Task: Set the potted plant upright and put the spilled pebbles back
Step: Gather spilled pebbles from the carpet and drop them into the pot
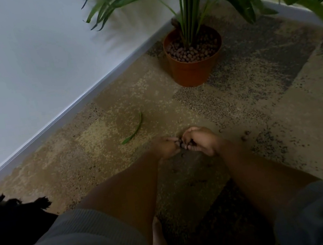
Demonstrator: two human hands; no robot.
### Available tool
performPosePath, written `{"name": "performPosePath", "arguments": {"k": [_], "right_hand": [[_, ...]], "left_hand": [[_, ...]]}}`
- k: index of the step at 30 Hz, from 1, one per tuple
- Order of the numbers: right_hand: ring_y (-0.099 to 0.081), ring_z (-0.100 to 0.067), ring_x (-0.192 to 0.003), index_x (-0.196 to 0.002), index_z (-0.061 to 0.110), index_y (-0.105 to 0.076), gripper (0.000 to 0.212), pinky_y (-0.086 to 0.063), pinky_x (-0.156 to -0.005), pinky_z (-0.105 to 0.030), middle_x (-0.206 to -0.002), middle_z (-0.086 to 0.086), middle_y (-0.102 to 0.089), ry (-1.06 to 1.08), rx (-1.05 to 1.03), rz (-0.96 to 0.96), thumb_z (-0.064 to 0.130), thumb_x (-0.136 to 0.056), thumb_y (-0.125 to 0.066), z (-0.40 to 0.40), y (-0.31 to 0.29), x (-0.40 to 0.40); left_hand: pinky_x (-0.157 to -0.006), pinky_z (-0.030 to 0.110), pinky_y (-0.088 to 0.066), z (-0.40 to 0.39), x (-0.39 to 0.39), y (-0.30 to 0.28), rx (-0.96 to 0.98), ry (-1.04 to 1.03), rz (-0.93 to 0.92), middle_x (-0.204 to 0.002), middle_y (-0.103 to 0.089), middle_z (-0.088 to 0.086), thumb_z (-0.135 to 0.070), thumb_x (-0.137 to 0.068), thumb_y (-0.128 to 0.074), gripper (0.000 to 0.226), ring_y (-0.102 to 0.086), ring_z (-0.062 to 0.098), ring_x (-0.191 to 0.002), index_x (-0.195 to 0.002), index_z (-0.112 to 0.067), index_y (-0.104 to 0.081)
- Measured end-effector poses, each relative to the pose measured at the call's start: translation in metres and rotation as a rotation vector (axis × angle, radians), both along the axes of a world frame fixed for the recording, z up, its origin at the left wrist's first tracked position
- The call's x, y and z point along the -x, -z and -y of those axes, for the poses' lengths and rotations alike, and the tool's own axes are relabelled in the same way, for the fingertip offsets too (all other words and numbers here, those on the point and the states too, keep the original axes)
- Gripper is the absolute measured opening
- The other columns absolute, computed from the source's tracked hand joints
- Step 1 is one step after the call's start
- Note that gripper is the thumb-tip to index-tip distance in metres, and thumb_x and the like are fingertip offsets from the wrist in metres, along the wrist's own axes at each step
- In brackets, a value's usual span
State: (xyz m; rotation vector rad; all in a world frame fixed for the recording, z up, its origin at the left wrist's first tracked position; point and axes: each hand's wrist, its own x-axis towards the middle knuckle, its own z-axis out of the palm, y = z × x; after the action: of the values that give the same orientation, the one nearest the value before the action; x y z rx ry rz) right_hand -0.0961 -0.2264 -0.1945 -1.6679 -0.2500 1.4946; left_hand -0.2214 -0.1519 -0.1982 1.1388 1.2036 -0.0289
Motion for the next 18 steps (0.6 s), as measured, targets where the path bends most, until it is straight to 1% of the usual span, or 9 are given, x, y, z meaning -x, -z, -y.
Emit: {"name": "performPosePath", "arguments": {"k": [2, 4, 7, 8, 10, 11, 13, 16, 18], "right_hand": [[-0.047, -0.013, -0.057, -0.073, 0.007, -0.055, 0.024, -0.042, -0.046, -0.017, -0.067, -0.007, -0.060, 0.023, -0.039, -0.134, -0.009, -0.080, -0.038, 0.002, -0.002, -0.001], [-0.043, -0.011, -0.056, -0.074, 0.006, -0.054, 0.022, -0.038, -0.040, -0.013, -0.067, -0.004, -0.059, 0.066, -0.066, -0.255, -0.005, -0.083, -0.037, 0.003, -0.002, -0.002], [-0.044, -0.009, -0.050, -0.086, 0.006, -0.055, 0.011, -0.037, -0.035, -0.011, -0.076, -0.006, -0.052, 0.183, -0.084, -0.338, 0.008, -0.090, -0.045, 0.001, 0.001, -0.002], [-0.045, -0.007, -0.047, -0.092, 0.005, -0.056, 0.011, -0.037, -0.034, -0.011, -0.077, -0.007, -0.053, 0.213, -0.101, -0.356, 0.011, -0.091, -0.047, 0.000, 0.002, -0.001], [-0.046, -0.006, -0.044, -0.097, 0.004, -0.056, 0.015, -0.036, -0.032, -0.011, -0.077, -0.007, -0.054, 0.254, -0.137, -0.401, 0.015, -0.094, -0.048, -0.004, 0.003, 0.001], [-0.046, -0.006, -0.043, -0.093, 0.004, -0.057, 0.016, -0.035, -0.031, -0.011, -0.074, -0.006, -0.054, 0.275, -0.147, -0.428, 0.016, -0.094, -0.047, -0.006, 0.003, 0.003], [-0.045, -0.006, -0.039, -0.079, 0.006, -0.055, 0.022, -0.032, -0.029, -0.011, -0.064, -0.005, -0.053, 0.340, -0.162, -0.494, 0.018, -0.095, -0.046, -0.008, 0.003, 0.005], [-0.046, -0.006, -0.036, -0.073, 0.008, -0.051, 0.028, -0.029, -0.028, -0.011, -0.064, -0.006, -0.051, 0.457, -0.222, -0.623, 0.016, -0.097, -0.041, -0.013, 0.001, 0.004], [-0.047, -0.007, -0.038, -0.073, 0.008, -0.050, 0.028, -0.032, -0.030, -0.012, -0.063, -0.005, -0.050, 0.545, -0.261, -0.694, 0.016, -0.098, -0.039, -0.016, -0.002, 0.000]], "left_hand": [[-0.079, 0.019, -0.055, 0.004, -0.004, -0.008, 0.237, -0.106, 0.147, -0.097, -0.067, 0.006, 0.002, -0.096, -0.047, 0.022, -0.063, 0.010, -0.086, -0.108, -0.003, -0.064], [-0.068, 0.014, -0.054, 0.005, -0.006, -0.013, 0.339, -0.170, 0.226, -0.086, -0.066, 0.006, -0.002, -0.096, -0.045, 0.020, -0.062, 0.008, -0.075, -0.104, -0.004, -0.064], [-0.058, 0.012, -0.051, 0.003, -0.007, -0.019, 0.372, -0.236, 0.304, -0.092, -0.063, 0.011, -0.014, -0.095, -0.044, 0.029, -0.058, 0.011, -0.071, -0.114, 0.001, -0.060], [-0.053, 0.012, -0.049, 0.004, -0.009, -0.021, 0.386, -0.264, 0.316, -0.091, -0.061, 0.011, -0.018, -0.095, -0.043, 0.030, -0.056, 0.011, -0.067, -0.112, 0.000, -0.060], [-0.044, 0.010, -0.043, 0.005, -0.013, -0.022, 0.400, -0.304, 0.315, -0.077, -0.057, 0.006, -0.028, -0.097, -0.041, 0.032, -0.052, 0.007, -0.053, -0.092, -0.005, -0.062], [-0.040, 0.010, -0.039, 0.005, -0.015, -0.021, 0.398, -0.312, 0.309, -0.068, -0.054, 0.002, -0.033, -0.098, -0.040, 0.036, -0.048, 0.005, -0.047, -0.081, -0.009, -0.060], [-0.036, 0.009, -0.032, 0.005, -0.019, -0.020, 0.392, -0.337, 0.307, -0.060, -0.047, -0.003, -0.038, -0.099, -0.040, 0.040, -0.041, 0.002, -0.043, -0.071, -0.014, -0.056], [-0.033, 0.010, -0.026, 0.001, -0.026, -0.018, 0.418, -0.411, 0.319, -0.059, -0.042, -0.005, -0.035, -0.100, -0.040, 0.040, -0.036, 0.002, -0.039, -0.068, -0.015, -0.053], [-0.032, 0.012, -0.027, -0.004, -0.032, -0.018, 0.439, -0.488, 0.334, -0.050, -0.044, -0.005, -0.035, -0.102, -0.036, 0.042, -0.036, 0.003, -0.036, -0.067, -0.017, -0.049]]}}
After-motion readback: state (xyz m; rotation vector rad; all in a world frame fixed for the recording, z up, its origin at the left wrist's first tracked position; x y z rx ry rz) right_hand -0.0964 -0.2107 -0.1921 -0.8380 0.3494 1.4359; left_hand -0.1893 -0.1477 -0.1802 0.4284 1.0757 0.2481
